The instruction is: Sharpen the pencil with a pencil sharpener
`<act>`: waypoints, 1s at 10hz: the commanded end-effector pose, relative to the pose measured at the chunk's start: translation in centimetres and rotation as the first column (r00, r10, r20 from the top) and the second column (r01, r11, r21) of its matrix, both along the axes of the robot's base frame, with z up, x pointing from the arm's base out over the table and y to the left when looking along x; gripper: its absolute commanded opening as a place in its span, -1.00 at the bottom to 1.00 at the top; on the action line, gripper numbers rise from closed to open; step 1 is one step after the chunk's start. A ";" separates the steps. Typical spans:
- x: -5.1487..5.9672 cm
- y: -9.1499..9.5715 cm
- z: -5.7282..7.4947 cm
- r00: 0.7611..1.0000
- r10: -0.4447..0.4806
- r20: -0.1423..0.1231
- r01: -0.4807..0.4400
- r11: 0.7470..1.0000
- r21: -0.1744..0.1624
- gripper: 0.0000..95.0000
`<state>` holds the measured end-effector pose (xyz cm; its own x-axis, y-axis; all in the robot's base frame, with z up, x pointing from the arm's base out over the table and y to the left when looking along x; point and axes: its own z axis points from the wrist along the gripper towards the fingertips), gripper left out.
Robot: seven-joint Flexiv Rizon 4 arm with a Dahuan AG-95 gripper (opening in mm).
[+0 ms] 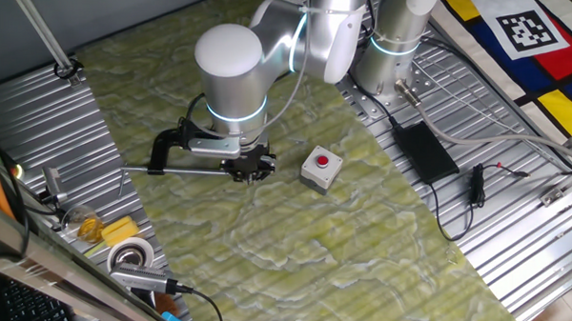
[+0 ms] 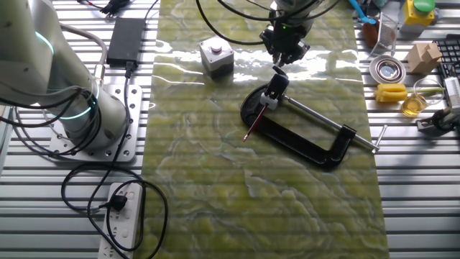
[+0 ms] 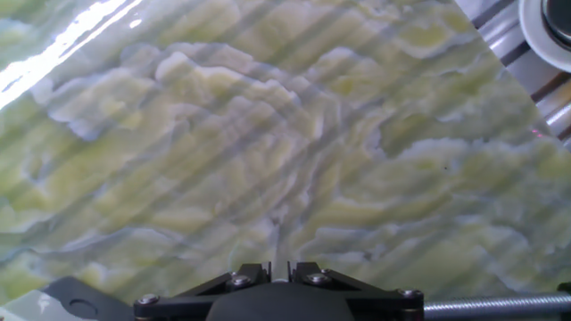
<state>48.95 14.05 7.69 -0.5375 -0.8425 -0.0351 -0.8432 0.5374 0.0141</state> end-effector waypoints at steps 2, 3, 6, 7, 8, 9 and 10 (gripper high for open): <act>0.1 -0.2 -0.7 1.000 0.016 0.005 -0.016 1.000 0.008 -1.00; 0.1 0.0 -0.9 1.000 0.013 0.003 -0.013 1.000 0.016 -1.00; -0.1 0.4 -1.6 1.000 0.026 0.008 -0.027 1.000 0.008 -1.00; -0.1 0.4 -2.0 0.999 0.047 0.013 -0.047 0.999 0.002 -1.00; -0.1 0.4 -2.1 0.998 0.058 0.013 -0.058 0.998 0.000 -1.00; -0.1 0.4 -2.1 0.998 0.065 0.013 -0.065 0.998 0.000 -1.00; -0.1 0.3 -2.3 0.997 0.070 0.015 -0.070 0.998 0.001 -1.00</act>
<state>48.87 14.44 5.21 -0.4739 -0.8792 -0.0481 -0.8804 0.4742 0.0064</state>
